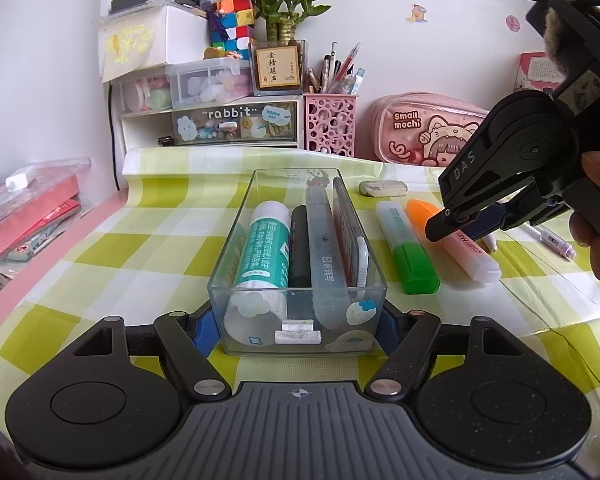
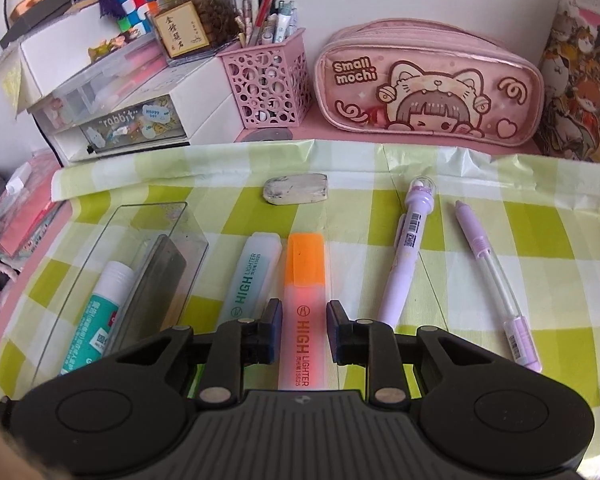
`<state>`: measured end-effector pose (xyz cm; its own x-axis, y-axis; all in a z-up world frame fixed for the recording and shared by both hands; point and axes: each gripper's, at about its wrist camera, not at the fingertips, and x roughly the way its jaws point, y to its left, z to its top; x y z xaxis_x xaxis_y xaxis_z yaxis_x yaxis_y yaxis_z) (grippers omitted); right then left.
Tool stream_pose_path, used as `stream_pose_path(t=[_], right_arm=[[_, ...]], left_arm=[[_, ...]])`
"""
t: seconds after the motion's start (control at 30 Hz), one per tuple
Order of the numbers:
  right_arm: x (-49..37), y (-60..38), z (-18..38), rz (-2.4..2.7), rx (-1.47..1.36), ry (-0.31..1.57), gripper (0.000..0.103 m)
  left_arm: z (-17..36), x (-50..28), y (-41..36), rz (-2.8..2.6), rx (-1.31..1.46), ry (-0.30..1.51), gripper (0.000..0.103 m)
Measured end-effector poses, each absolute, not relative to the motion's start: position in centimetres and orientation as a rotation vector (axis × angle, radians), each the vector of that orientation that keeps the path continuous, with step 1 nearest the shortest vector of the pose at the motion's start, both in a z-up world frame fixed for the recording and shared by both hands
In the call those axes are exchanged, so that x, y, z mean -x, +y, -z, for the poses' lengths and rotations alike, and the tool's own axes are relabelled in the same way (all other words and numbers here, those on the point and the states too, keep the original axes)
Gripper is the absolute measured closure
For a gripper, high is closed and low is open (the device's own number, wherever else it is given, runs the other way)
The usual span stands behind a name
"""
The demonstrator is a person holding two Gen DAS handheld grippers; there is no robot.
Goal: Organize stationery
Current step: 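Close the right tool on the orange highlighter and lift it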
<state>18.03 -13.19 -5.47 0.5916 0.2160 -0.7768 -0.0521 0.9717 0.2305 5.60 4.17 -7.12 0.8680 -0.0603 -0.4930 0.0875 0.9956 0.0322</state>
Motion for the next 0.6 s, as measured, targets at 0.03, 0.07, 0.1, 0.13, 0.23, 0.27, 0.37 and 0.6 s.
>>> stream_pose_path(t=[0.03,0.07,0.1,0.13,0.23,0.27,0.37,0.6], right_arm=[[-17.9,-13.8,5.5,-0.161,-0.240,0.928,0.085],[-17.7,-14.3,5.6,-0.167,-0.288,0.927,0.085],[-17.5,-14.7,5.6,-0.170,-0.326,0.922,0.085],[-17.3,-15.0,5.5,-0.169,-0.351,0.915,0.086],[-16.8,-15.3,5.5,-0.167,-0.393,0.900,0.085],[-16.6,-15.3,5.4,-0.171,-0.403,0.896,0.085],[-16.0,-15.2,5.2,-0.173,-0.414,0.880,0.085],[-14.8,-14.7,5.3,-0.210,-0.439,0.866,0.085]], left_arm=[[7.1,-5.6,4.2,0.077,-0.052,0.514,0.031],[7.1,-5.6,4.2,0.078,-0.049,0.515,0.031],[7.1,-5.7,4.3,0.078,-0.044,0.517,0.031],[7.1,-5.7,4.3,0.078,-0.039,0.519,0.031],[7.0,-5.8,4.4,0.075,-0.027,0.526,0.031],[7.0,-5.8,4.4,0.073,-0.024,0.528,0.031],[7.0,-5.9,4.3,0.068,-0.018,0.531,0.031],[7.0,-6.0,4.4,0.066,-0.014,0.533,0.031]])
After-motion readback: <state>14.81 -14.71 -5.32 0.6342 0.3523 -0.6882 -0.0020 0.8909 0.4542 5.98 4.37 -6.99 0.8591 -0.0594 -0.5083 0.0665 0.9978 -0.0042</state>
